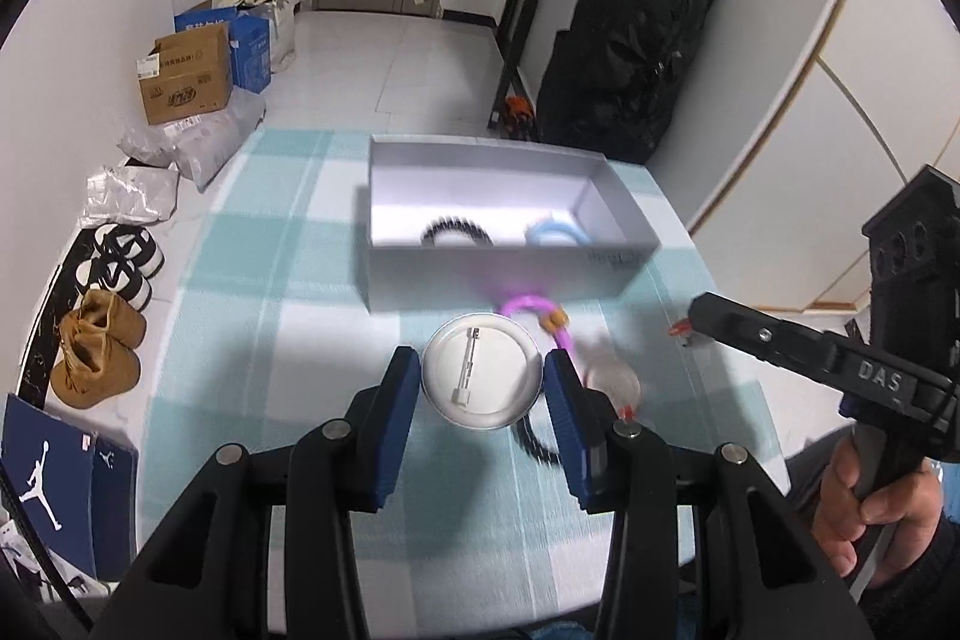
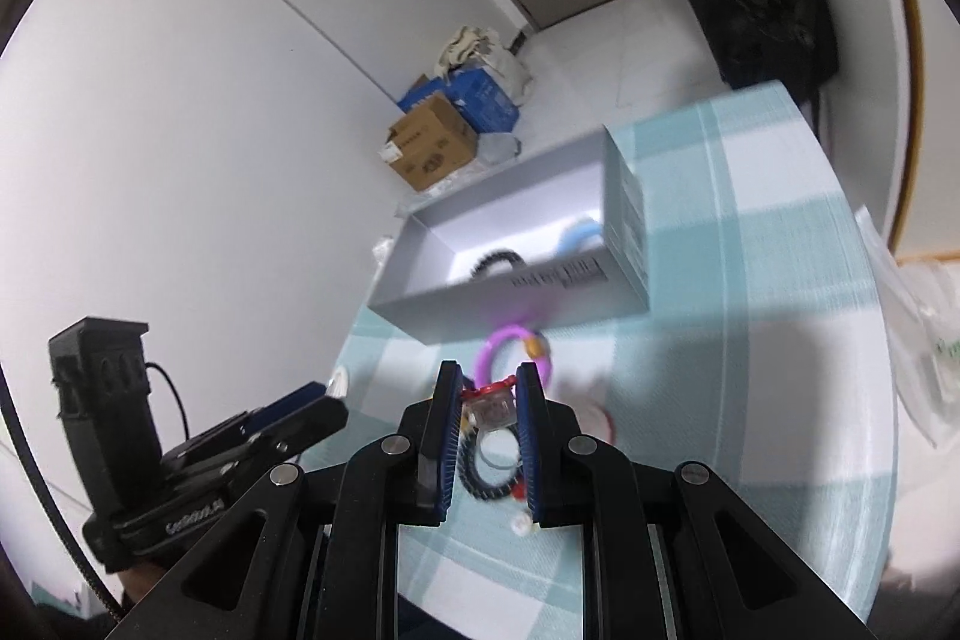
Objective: Organize jewelry
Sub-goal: 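Carry the badge and red clip into the white box and open both tools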
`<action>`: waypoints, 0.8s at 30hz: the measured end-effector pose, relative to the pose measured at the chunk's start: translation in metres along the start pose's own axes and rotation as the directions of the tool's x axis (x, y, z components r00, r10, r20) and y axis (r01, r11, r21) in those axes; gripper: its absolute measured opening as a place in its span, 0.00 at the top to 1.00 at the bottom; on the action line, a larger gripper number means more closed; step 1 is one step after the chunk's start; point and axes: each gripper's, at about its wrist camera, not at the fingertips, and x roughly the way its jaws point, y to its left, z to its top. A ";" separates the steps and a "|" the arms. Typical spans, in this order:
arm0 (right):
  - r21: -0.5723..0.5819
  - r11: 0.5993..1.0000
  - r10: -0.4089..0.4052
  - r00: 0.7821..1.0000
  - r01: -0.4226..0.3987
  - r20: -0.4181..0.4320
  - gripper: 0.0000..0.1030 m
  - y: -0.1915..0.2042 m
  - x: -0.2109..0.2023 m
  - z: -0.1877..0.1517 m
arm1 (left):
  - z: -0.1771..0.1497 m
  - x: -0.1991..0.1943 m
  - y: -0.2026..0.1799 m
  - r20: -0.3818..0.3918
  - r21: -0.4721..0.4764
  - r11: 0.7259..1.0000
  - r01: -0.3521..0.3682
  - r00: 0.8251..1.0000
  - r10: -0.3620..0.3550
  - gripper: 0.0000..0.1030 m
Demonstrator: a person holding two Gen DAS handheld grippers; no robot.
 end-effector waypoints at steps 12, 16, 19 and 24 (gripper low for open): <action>-0.012 0.996 0.090 0.995 -0.090 0.048 0.83 0.010 0.015 0.070 | 0.054 0.022 -0.001 0.023 0.035 0.999 -0.018 1.000 0.017 0.64; -0.068 0.996 0.068 0.997 -0.064 0.044 0.83 0.013 0.028 0.086 | 0.064 0.033 0.001 0.021 0.050 0.998 -0.027 0.999 0.026 0.64; -0.076 0.996 0.054 0.998 -0.051 0.032 0.83 0.011 0.042 0.093 | 0.069 0.044 0.007 0.004 0.035 0.999 -0.016 1.000 0.016 0.64; -0.091 0.996 0.026 1.000 -0.026 -0.007 0.83 0.006 0.066 0.102 | 0.074 0.061 0.010 -0.020 0.055 0.998 -0.012 1.000 0.013 0.64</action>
